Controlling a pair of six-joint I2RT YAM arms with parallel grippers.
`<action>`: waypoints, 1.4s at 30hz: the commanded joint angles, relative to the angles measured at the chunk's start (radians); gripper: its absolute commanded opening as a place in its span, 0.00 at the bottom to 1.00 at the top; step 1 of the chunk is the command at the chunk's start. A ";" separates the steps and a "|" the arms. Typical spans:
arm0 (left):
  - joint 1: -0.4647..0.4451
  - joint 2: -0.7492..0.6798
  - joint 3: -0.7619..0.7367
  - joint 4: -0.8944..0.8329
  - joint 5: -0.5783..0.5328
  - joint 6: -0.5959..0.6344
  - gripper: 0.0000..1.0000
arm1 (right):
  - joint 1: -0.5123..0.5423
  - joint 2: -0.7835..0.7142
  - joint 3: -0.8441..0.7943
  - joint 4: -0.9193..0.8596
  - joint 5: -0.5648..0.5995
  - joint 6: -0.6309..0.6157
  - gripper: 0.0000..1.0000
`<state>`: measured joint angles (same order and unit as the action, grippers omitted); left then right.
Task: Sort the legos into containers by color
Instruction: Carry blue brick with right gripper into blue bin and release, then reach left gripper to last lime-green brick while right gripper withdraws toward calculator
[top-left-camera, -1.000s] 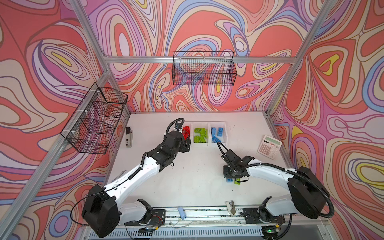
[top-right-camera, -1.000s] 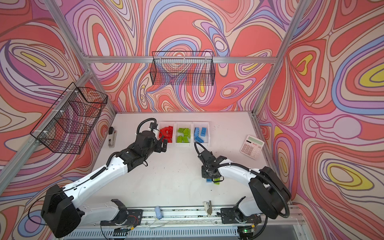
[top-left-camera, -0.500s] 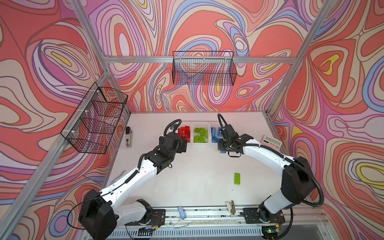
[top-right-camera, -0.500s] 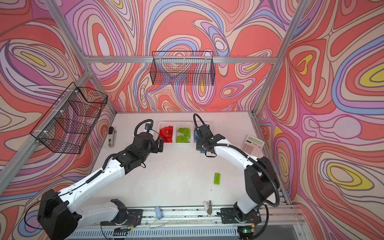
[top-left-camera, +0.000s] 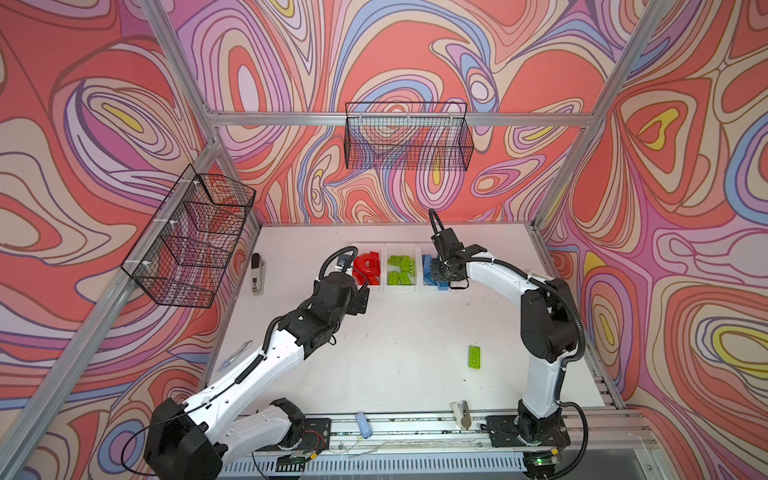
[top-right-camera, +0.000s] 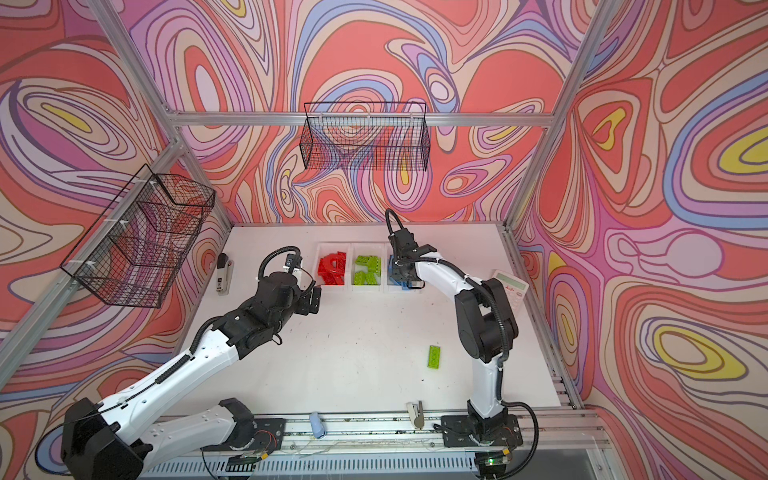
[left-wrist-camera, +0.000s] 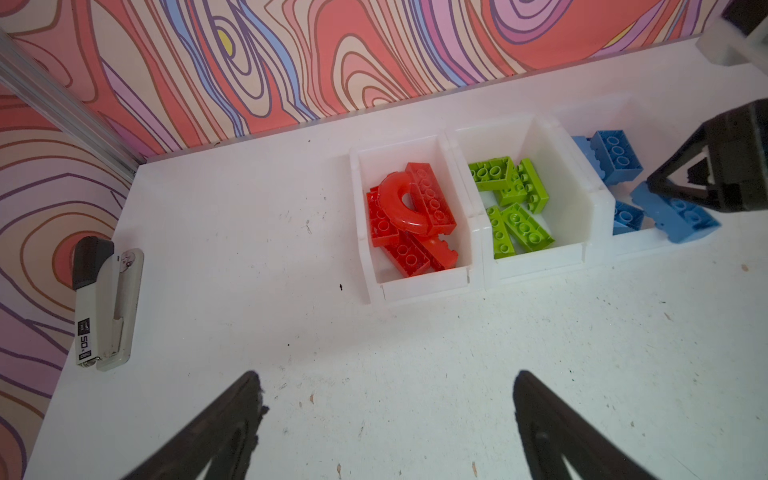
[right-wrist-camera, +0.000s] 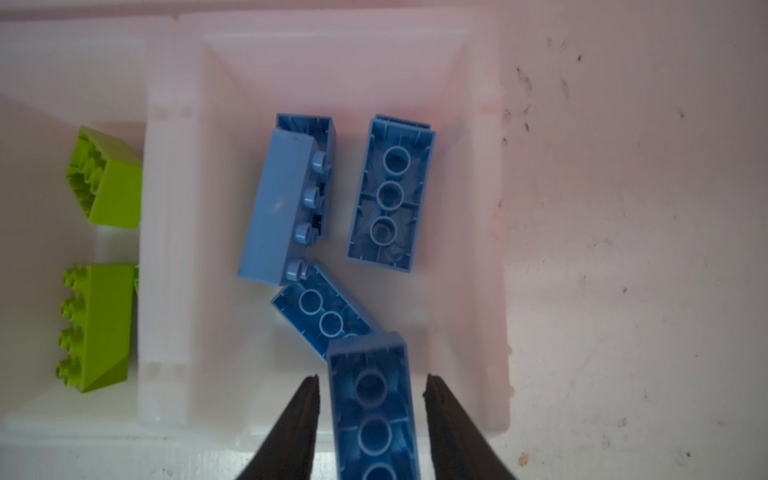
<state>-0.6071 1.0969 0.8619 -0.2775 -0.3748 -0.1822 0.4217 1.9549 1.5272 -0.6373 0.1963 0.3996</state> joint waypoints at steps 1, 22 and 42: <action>0.006 -0.007 0.006 -0.027 0.032 0.022 0.95 | -0.009 0.001 0.033 0.001 0.021 -0.006 0.55; -0.327 0.232 0.133 -0.039 0.076 -0.030 0.92 | -0.221 -0.606 -0.446 0.035 0.038 0.095 0.61; -0.675 1.127 0.986 -0.485 0.341 -0.377 0.67 | -0.548 -0.744 -0.567 0.062 -0.122 0.023 0.63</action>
<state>-1.2808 2.1601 1.7626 -0.6006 -0.0669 -0.5404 -0.0853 1.2369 0.9424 -0.5896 0.0814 0.4435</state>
